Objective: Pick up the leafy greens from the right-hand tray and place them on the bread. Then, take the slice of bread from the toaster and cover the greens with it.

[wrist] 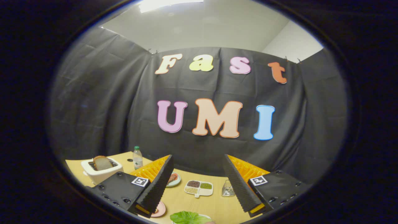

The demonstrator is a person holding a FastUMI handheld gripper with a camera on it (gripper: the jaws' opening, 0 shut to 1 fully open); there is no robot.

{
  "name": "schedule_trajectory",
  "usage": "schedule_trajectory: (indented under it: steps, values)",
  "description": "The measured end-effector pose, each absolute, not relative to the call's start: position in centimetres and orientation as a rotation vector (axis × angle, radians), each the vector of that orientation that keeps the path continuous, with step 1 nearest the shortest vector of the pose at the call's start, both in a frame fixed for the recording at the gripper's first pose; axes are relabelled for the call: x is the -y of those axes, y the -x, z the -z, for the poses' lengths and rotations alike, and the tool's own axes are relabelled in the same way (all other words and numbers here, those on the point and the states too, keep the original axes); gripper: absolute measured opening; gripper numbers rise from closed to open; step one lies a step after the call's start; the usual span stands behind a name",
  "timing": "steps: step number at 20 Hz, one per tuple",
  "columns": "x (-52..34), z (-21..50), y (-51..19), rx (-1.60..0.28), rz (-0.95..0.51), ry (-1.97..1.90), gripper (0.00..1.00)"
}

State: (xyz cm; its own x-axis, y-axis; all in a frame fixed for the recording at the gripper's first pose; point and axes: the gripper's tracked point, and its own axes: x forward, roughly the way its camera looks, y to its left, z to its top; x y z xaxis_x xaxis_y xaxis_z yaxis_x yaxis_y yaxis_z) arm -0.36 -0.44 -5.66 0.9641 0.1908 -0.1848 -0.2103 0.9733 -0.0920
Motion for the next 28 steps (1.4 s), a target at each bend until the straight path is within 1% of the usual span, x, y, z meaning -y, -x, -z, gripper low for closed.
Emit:
schedule_trajectory:
  steps: [4,7,16,23,28]
  values:
    - [0.8,9.0,1.0,-0.269,-0.308,0.157,1.00]
    - [1.3,12.8,1.8,-0.380,-0.383,0.208,1.00]
    - [3.4,22.0,3.2,-0.610,-0.538,0.295,1.00]
    - [3.0,30.1,5.9,-0.811,-0.706,0.372,1.00]
    - [3.3,34.7,6.9,-0.932,-0.766,0.394,1.00]
